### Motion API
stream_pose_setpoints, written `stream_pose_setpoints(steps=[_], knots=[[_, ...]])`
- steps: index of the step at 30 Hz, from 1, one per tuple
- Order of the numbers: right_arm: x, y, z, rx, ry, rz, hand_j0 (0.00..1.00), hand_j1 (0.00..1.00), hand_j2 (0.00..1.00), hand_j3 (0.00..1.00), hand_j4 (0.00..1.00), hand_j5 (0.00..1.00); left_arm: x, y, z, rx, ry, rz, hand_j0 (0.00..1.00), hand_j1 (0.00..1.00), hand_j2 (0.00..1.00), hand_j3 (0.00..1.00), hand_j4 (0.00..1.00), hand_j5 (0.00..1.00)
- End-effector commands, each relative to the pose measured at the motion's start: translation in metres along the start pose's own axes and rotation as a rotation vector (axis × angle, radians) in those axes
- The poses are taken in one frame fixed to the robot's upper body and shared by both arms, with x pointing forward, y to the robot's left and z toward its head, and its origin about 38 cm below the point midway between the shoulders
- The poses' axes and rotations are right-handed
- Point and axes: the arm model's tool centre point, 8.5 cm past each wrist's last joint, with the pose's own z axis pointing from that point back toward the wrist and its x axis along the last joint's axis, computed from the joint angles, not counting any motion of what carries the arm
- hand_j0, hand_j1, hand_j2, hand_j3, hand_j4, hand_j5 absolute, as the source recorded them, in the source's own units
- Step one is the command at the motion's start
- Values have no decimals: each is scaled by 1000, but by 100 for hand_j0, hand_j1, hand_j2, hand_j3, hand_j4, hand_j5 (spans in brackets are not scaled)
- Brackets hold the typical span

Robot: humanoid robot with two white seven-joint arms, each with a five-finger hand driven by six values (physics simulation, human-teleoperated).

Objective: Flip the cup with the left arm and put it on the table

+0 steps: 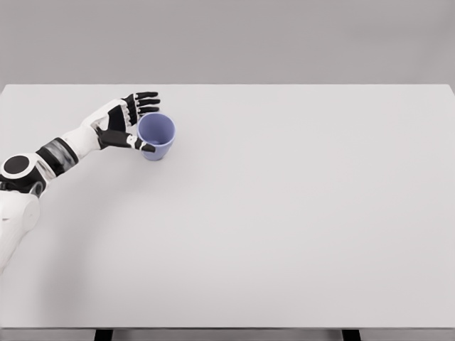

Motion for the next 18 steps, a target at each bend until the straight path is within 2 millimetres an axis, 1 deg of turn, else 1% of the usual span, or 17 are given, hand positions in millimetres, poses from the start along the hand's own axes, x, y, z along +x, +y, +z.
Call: stream_pose_setpoints(steps=[1,18], knots=[[0,0,0,0,0,0,100,100,100,100,100,100,0,1,1,3,2,-3,100,100,100,100,100,100],[0,0,0,0,0,0,100,100,100,100,100,100,-2,5,5,10,18,1,100,100,100,100,100,100]])
